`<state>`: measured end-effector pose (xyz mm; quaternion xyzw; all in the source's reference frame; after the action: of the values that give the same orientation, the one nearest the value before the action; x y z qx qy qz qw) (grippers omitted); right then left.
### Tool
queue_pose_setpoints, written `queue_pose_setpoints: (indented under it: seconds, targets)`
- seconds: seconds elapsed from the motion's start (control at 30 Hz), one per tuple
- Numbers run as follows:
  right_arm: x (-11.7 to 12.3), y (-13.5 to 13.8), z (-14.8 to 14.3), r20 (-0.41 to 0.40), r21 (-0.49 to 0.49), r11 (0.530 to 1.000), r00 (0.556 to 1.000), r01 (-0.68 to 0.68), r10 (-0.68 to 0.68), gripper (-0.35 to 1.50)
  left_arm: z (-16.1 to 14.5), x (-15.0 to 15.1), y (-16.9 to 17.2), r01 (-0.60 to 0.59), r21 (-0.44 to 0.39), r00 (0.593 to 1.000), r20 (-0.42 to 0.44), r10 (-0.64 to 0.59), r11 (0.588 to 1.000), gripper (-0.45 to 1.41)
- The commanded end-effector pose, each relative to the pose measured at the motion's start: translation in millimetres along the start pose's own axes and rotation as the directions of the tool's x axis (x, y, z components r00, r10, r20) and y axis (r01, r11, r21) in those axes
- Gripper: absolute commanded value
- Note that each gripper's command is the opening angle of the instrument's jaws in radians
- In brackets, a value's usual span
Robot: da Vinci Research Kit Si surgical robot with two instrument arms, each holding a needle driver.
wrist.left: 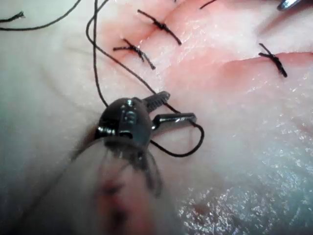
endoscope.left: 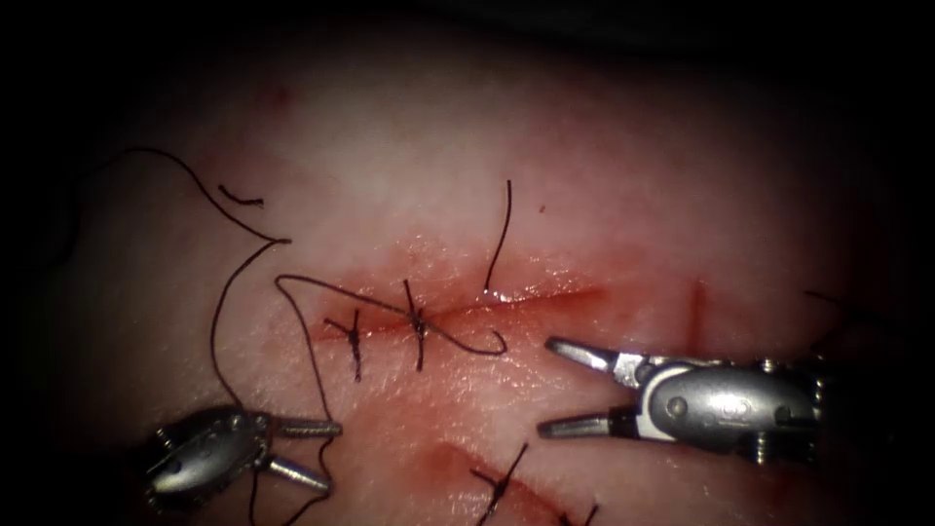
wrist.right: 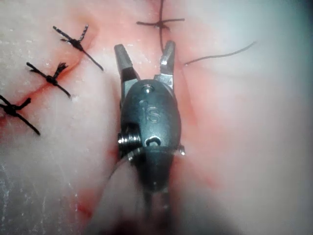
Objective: Wound Closure
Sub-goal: With the right gripper pickup a long suture length.
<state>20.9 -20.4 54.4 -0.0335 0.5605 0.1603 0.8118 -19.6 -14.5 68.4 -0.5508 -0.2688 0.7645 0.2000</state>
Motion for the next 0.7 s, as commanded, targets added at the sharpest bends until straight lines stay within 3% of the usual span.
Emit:
queue_pose_setpoints:
  seconds: [0.03, 0.13, 0.27, 0.37, 0.57, 0.7]
  targets:
    - [-0.4, -0.3, 1.0, -0.002, 0.002, 1.0, 1.0, 0.001, -0.001, 0.66, 0.6, 0.5, -0.9, -0.07, 0.0, 0.997, 0.016, 0.07, 0.998, 0.14]
    - [-0.5, -0.5, 0.9, -0.003, 0.002, 1.0, 1.0, 0.003, -0.003, 0.67, 0.6, 1.7, -2.0, -0.232, -0.003, 0.97, 0.076, 0.231, 0.973, 0.1]
    - [-0.5, -0.5, 0.8, -0.004, 0.004, 1.0, 1.0, 0.004, -0.004, 0.69, 0.8, 2.1, -2.3, -0.358, -0.022, 0.916, 0.185, 0.356, 0.933, 0.04]
    - [-0.5, -0.5, 0.8, -0.004, 0.004, 1.0, 1.0, 0.004, -0.004, 0.69, 1.2, 1.9, -2.1, -0.398, -0.023, 0.889, 0.239, 0.391, 0.917, 0.04]
    - [-0.6, -0.6, 0.9, -0.004, 0.003, 1.0, 1.0, 0.004, -0.004, 0.69, 1.7, 1.6, -2.0, -0.441, -0.027, 0.863, 0.261, 0.432, 0.897, 0.04]
    - [-0.6, -0.6, 0.8, -0.004, 0.004, 1.0, 1.0, 0.005, -0.005, 0.69, 1.7, 1.2, -2.4, -0.439, -0.109, 0.823, 0.349, 0.448, 0.892, 0.05]
